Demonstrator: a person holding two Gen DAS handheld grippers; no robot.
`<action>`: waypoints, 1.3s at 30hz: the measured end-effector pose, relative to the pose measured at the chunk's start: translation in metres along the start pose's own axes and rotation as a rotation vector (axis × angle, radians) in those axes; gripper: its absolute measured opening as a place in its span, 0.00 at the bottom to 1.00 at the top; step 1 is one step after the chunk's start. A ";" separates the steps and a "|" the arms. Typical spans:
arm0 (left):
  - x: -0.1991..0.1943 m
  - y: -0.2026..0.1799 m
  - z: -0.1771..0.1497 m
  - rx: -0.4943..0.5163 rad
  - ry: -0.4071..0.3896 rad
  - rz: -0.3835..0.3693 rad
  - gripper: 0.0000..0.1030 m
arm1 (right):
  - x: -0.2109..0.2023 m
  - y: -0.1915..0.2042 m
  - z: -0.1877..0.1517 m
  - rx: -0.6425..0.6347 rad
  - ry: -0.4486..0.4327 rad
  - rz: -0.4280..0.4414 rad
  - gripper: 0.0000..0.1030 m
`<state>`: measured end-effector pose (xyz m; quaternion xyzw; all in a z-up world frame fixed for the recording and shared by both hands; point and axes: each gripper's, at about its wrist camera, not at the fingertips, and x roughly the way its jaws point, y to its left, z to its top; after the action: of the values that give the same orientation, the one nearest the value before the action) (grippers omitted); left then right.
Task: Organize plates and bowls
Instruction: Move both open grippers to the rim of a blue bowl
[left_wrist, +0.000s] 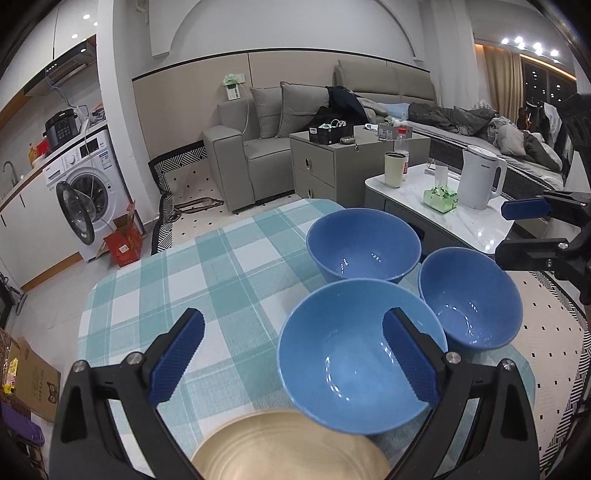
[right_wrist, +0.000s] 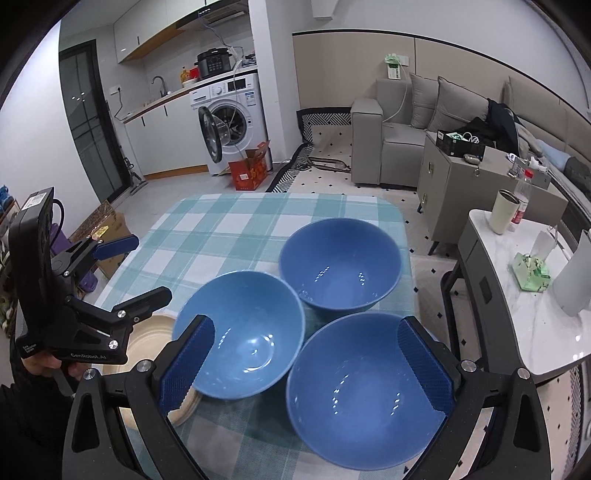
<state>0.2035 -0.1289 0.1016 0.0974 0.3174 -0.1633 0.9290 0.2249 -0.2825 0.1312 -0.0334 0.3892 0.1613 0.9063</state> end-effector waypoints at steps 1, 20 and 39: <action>0.003 -0.001 0.004 0.001 0.002 -0.001 0.95 | 0.002 -0.006 0.003 0.007 0.002 -0.002 0.98; 0.084 -0.001 0.048 -0.005 0.076 -0.041 0.95 | 0.064 -0.075 0.030 0.144 0.089 -0.050 0.98; 0.155 0.001 0.055 -0.025 0.197 -0.067 0.95 | 0.134 -0.095 0.035 0.189 0.203 -0.034 0.82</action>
<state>0.3505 -0.1809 0.0484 0.0909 0.4121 -0.1798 0.8886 0.3661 -0.3301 0.0534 0.0292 0.4916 0.1042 0.8641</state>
